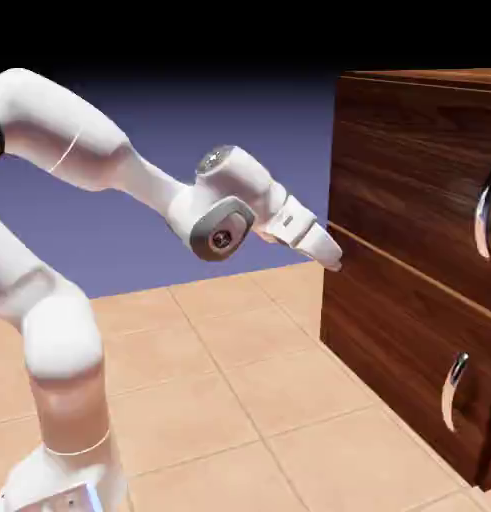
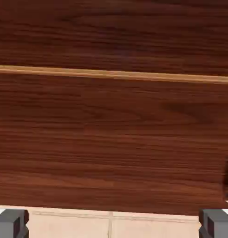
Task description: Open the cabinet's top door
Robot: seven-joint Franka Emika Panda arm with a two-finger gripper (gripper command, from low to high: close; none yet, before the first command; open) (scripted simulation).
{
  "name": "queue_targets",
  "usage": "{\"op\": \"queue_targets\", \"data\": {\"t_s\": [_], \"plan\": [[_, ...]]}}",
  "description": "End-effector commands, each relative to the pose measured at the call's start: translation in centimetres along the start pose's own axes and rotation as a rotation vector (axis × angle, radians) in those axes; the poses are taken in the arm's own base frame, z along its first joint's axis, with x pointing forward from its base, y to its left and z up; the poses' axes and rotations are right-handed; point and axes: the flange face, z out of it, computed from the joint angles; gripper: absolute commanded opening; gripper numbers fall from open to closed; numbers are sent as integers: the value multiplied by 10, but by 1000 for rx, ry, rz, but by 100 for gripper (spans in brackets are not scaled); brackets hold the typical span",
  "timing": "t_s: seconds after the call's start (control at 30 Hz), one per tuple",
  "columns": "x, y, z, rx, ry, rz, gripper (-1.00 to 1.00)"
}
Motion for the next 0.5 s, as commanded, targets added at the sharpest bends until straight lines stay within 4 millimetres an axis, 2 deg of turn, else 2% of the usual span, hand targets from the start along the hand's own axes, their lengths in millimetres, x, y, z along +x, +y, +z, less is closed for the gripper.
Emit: {"op": "queue_targets", "data": {"t_s": [0.0,0.23,0.47], "plan": [[5,-5,-6,16,17,-62,100],[40,-33,-52,93,154,-480,100],[73,-41,-95,110,317,-869,100]]}}
